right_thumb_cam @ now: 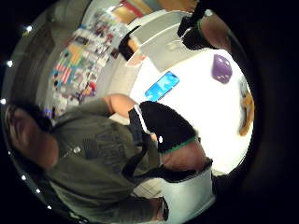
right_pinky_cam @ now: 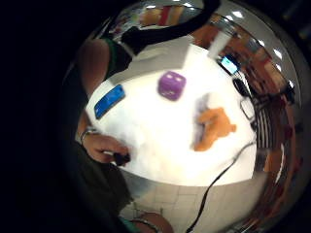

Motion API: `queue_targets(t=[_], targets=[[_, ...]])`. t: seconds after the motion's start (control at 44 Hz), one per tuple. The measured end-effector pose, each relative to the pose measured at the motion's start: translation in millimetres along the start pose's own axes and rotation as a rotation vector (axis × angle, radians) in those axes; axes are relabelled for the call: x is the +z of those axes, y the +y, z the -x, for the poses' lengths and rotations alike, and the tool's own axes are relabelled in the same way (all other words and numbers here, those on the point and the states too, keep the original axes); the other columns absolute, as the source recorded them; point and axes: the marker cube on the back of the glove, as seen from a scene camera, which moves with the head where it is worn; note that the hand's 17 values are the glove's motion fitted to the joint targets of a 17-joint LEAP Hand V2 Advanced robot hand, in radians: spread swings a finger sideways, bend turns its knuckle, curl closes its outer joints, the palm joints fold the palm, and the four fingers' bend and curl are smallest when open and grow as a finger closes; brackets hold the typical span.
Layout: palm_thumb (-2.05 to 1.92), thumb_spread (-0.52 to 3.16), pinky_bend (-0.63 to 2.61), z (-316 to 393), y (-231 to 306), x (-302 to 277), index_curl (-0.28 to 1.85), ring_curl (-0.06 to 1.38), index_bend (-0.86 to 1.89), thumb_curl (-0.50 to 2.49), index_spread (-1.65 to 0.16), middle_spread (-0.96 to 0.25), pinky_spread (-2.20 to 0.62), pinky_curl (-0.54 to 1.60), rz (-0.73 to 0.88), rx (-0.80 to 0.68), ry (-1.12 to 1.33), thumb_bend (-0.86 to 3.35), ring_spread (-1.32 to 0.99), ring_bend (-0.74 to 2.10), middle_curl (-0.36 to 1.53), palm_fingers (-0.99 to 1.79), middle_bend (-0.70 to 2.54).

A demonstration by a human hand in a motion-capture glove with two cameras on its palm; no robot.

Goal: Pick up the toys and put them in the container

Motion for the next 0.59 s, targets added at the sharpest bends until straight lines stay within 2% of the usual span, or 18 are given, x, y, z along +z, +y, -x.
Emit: queue_targets(t=[0.091, 0.205, 0.318, 0.432, 0.478, 0.523, 0.569, 0.591], targets=[[-0.02, 1.27, 0.43, -39.3, -4.2, 5.8, 0.22, 0.18, 0.24, 0.16, -0.40, -0.21, -0.05, 0.22, -0.093, 0.376, 0.060, -0.02, -0.29, 0.49, 0.18, 0.63, 0.23], [0.00, 1.34, 0.42, -91.2, -9.8, 25.3, 0.22, 0.20, 0.20, 0.18, -0.40, -0.23, -0.08, 0.23, -0.144, 0.676, 0.106, 0.00, -0.32, 0.57, 0.21, 0.74, 0.29], [0.00, 1.37, 0.45, -138.0, -21.5, 71.0, 0.23, 0.22, 0.17, 0.20, -0.39, -0.24, -0.11, 0.24, -0.066, 0.791, 0.120, -0.01, -0.33, 0.61, 0.24, 0.76, 0.32], [-0.08, 1.24, 0.59, -157.8, -24.3, 128.3, 0.23, 0.22, 0.12, 0.20, -0.38, -0.22, -0.11, 0.31, 0.045, 0.892, 0.184, -0.06, -0.32, 0.53, 0.24, 0.47, 0.24], [-0.08, 1.20, 0.62, -163.1, -25.2, 139.8, 0.23, 0.22, 0.12, 0.20, -0.38, -0.21, -0.10, 0.32, 0.024, 0.954, 0.219, -0.07, -0.31, 0.52, 0.25, 0.45, 0.25], [-0.09, 1.16, 0.65, -171.0, -30.9, 144.7, 0.22, 0.21, 0.12, 0.21, -0.37, -0.20, -0.10, 0.32, -0.068, 1.042, 0.269, -0.07, -0.31, 0.52, 0.25, 0.44, 0.25], [-0.09, 1.12, 0.70, -175.4, -36.1, 145.2, 0.19, 0.22, 0.08, 0.21, -0.37, -0.21, -0.13, 0.33, -0.154, 1.081, 0.307, -0.07, -0.32, 0.58, 0.26, 0.54, 0.28], [-0.08, 1.11, 0.71, -174.8, -36.0, 144.8, 0.19, 0.23, 0.10, 0.21, -0.36, -0.21, -0.16, 0.32, -0.164, 1.053, 0.315, -0.07, -0.34, 0.64, 0.27, 0.67, 0.31]])
